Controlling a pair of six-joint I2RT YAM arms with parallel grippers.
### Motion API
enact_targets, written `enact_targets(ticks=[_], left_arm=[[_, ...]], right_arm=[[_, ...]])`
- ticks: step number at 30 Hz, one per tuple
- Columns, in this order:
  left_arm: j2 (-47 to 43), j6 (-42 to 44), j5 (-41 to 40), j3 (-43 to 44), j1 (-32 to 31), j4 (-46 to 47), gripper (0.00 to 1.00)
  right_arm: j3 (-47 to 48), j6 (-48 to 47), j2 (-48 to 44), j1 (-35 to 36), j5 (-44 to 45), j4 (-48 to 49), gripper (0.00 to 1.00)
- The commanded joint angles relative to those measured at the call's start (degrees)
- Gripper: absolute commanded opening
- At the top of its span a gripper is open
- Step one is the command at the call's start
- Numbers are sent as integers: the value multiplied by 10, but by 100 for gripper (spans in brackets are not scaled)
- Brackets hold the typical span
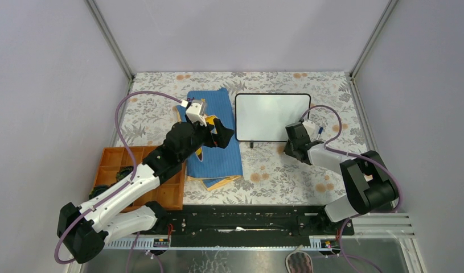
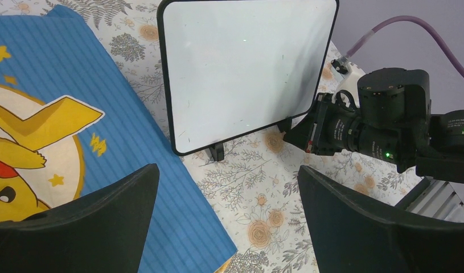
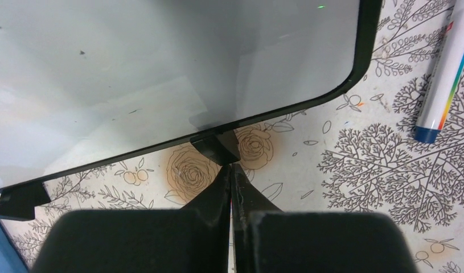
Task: Write a sentence on the whiteboard
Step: Adjust the whiteboard stand at the center of the board.
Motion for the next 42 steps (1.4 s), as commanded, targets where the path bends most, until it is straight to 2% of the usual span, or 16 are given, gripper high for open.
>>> enact_targets(ticks=[1,5,9,12,15,18,19,21,23,24,25,28,31,34,37,42], left_arm=[[-5,14,-11,10,-5,20,99],[-3,14,-11,10,-5,20,99],[-2,14,-11,10,-5,20,99],[-1,15,-12,10,-5,21,99],[1,16,-12,12,-5,20,99],[-3,19,-17,12,-6,19,99],[-6,20,-20,11,-6,19,99],[-10,22,-25,11,-6,19,99],[-15,23,-29,9,-5,19,99],[-16,24,-29,9,-5,19,99],[-18,25,-32,9,-6,18,99],[-23,25,-38,9,-5,16,99],[-31,25,-40,9,-5,14,99],[-43,24,-42,7,-6,14,99],[-52,22,-40,6,-7,15,99],[-57,16,-31,8,-9,13,99]], right_arm=[[16,-10,18,-16,21,1,0],[7,-20,8,-16,1,6,0],[-29,-37,-45,-11,-20,15,0],[-43,-57,-111,2,-18,-6,0],[-32,-80,-194,33,12,-76,0],[-15,-98,-281,46,31,-113,7],[-9,-105,-301,46,36,-117,12],[10,-117,-322,46,48,-125,34],[36,-105,-323,46,89,-133,65],[51,-70,-320,46,123,-138,77],[65,-43,-314,45,151,-140,84],[109,-2,-292,38,185,-130,91],[155,17,-258,5,216,-154,90],[184,70,-217,-93,159,-211,87],[145,99,-208,-176,94,-204,81],[69,81,-212,-211,91,-137,68]])
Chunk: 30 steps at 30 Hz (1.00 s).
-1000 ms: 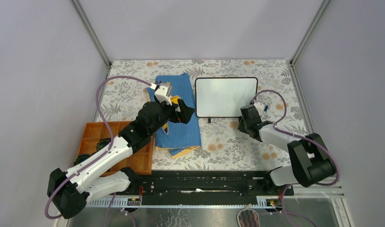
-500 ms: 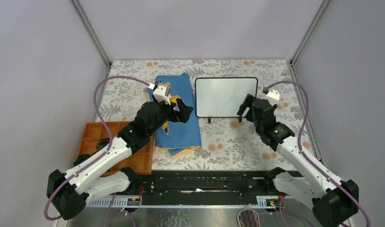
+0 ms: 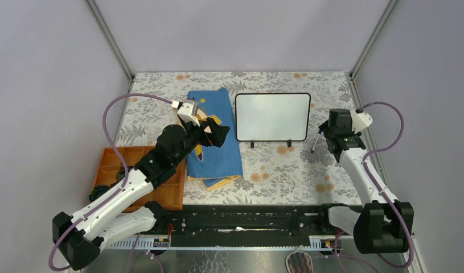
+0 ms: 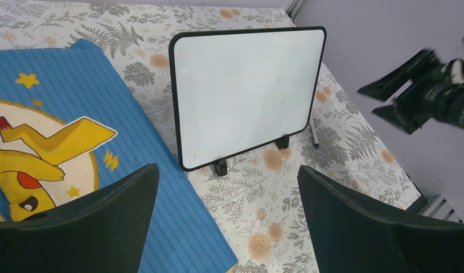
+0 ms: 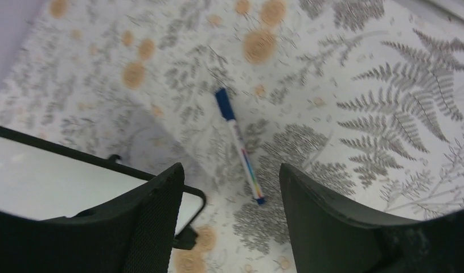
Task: Write a sentence on the whiteboard
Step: Adjust the whiteboard stand at the center of the board, then move the whiteboard marker to the center of the board.
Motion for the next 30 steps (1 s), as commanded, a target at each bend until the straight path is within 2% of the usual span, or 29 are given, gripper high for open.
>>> enact_targets(ticks=[1,13,21,30], left_arm=[[-9,1,-1,11,-5,14,99],[-18,-3,5,11,-8,10,99],[-19,-3,3,11,-9,11,99],[-16,0,-2,10,-12,9,99]], right_arm=[[-39,16,3,-14,-19,31,66],[13,17,177,-44,-52,54,59],[-7,8,215,-44,-90,104,57],[11,6,269,-44,-92,105,55]])
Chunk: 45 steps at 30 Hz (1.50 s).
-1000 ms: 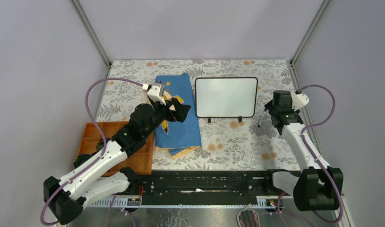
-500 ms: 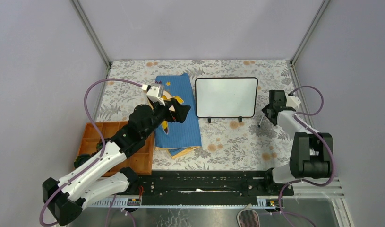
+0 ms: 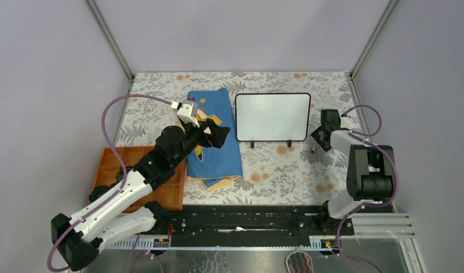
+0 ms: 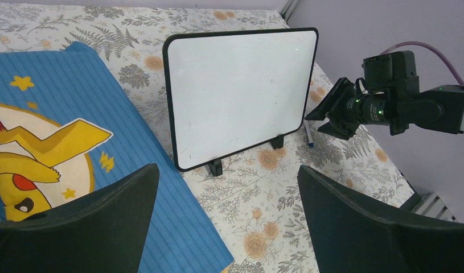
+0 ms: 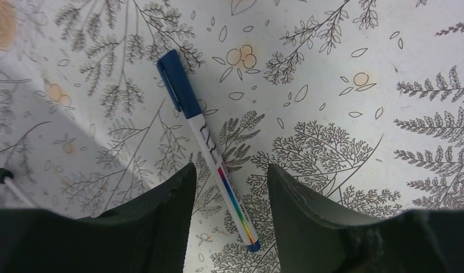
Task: Write a sentence on the whiteboard
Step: Move the whiteboard marker to the center of the board.
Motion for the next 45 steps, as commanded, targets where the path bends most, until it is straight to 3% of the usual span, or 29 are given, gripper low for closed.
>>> enact_targets(ticks=[1,11,27,45], left_arm=[[-5,1,-3,10,-4,12,99],[-4,1,-3,11,-5,10,99],[-15,-3,3,13,-5,10,99],[-29,-12,18,13,-5,12,99]], right_arm=[[25,-5,18,-2,1,13,55],[27,-18,43,-2,5,10,49],[43,-63,57,-2,23,-71,32],[-96,-66,-132,11,-66,-160,6]])
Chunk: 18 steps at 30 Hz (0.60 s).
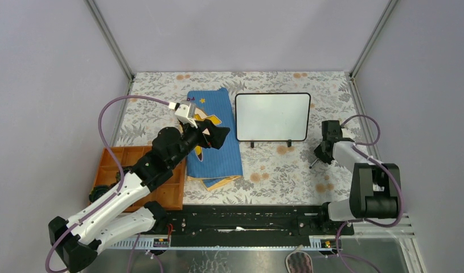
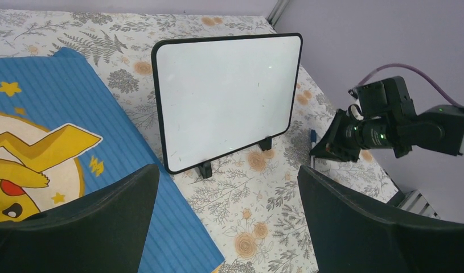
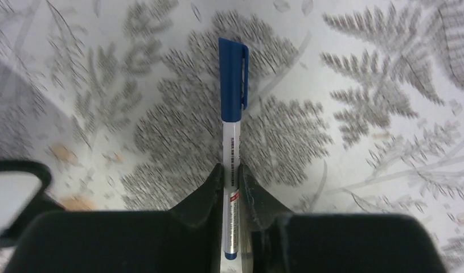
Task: Write a sentence on the whiteboard
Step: Move the whiteboard marker to the center of the board.
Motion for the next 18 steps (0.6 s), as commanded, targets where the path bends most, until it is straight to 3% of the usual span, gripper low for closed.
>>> enact_targets(ticks=[1,6,18], left_arm=[[-13,-6,6,13,-2,12,99],[-14,-7,7,13,-1,11,99],[0,-7,6,12,-3,11,99]], right_arm=[[-40,-4,-78,11,-39,-77,4],[-76,22,-162,64,-65,-100,0],[-54,58,-217,296,1,-161,0]])
